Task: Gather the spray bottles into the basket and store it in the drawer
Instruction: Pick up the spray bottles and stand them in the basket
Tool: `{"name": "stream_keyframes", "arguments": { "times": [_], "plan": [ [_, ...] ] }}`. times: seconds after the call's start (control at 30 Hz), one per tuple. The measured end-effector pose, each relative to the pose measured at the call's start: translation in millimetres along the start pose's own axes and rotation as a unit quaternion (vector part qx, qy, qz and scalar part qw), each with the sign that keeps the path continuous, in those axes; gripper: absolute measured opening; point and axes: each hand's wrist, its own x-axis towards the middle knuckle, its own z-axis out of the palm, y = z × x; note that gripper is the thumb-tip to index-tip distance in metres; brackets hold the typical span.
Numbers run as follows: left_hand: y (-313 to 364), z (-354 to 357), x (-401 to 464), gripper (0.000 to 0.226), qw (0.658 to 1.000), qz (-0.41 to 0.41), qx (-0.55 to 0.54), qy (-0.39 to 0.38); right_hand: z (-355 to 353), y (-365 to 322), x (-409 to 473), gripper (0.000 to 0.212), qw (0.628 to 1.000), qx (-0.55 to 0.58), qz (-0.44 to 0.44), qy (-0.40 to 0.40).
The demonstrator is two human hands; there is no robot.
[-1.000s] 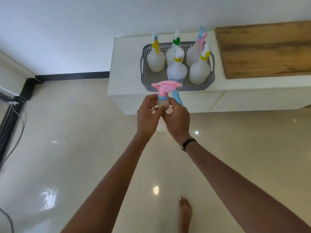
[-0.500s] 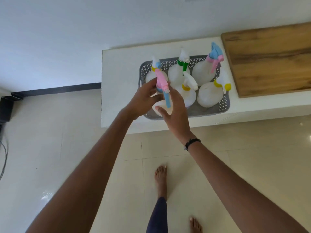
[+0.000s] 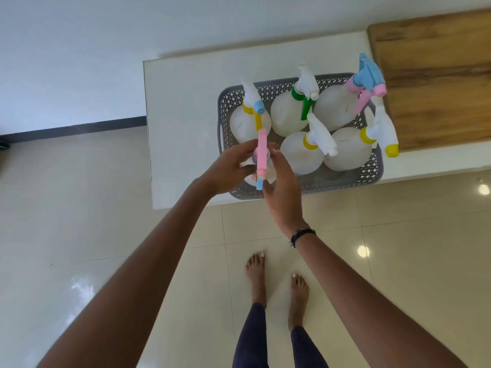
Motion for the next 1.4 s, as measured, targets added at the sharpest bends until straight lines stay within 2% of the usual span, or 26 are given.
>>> {"name": "stream_keyframes", "arguments": {
  "times": [0.37, 0.43, 0.5, 0.6, 0.67, 0.73, 0.77, 0.83, 0.9, 0.97, 1.0, 1.13, 1.4],
  "plan": [
    [-3, 7, -3, 0.053, 0.998, 0.007, 0.004, 0.056, -7, 0, 4, 0.057, 0.999, 0.013, -0.012, -0.033],
    [-5, 10, -12, 0.057, 0.993, -0.027, -0.015, 0.113, -18, -1, -1, 0.053, 1.000, 0.006, -0.007, -0.025],
    [-5, 14, -26, 0.052, 0.973, -0.051, -0.040, 0.222, -38, 1, -8, 0.037, 1.000, -0.008, -0.021, 0.018],
    [-2, 22, -40, 0.038, 0.912, -0.088, -0.050, 0.398, -85, 14, -19, 0.016, 0.990, -0.052, -0.058, 0.114],
    [-5, 26, -42, 0.038, 0.879, -0.145, -0.068, 0.450, -115, 35, -17, 0.015, 0.980, -0.084, -0.023, 0.181],
    [-7, 35, -40, 0.045, 0.866, -0.221, -0.093, 0.440, -137, 62, -9, 0.022, 0.966, -0.120, 0.048, 0.224],
    [-9, 41, -37, 0.049, 0.861, -0.261, -0.112, 0.423, -144, 73, -4, 0.028, 0.963, -0.126, 0.088, 0.222],
    [-10, 53, -34, 0.054, 0.847, -0.327, -0.146, 0.392, -150, 90, 5, 0.033, 0.964, -0.120, 0.152, 0.180],
    [-11, 63, -32, 0.051, 0.836, -0.356, -0.177, 0.379, -148, 95, 9, 0.020, 0.967, -0.132, 0.176, 0.126],
    [-11, 68, -30, 0.042, 0.832, -0.357, -0.191, 0.379, -146, 96, 10, 0.010, 0.968, -0.132, 0.183, 0.113],
    [-10, 69, -30, 0.038, 0.831, -0.353, -0.191, 0.384, -145, 98, 11, 0.011, 0.967, -0.128, 0.186, 0.122],
    [-6, 63, -27, 0.041, 0.829, -0.339, -0.204, 0.396, -139, 114, 18, 0.013, 0.967, -0.075, 0.204, 0.134],
    [-10, 18, 3, 0.048, 0.817, -0.329, -0.216, 0.421, -118, 108, 71, 0.014, 0.974, -0.054, 0.179, 0.126]
  ]
}}
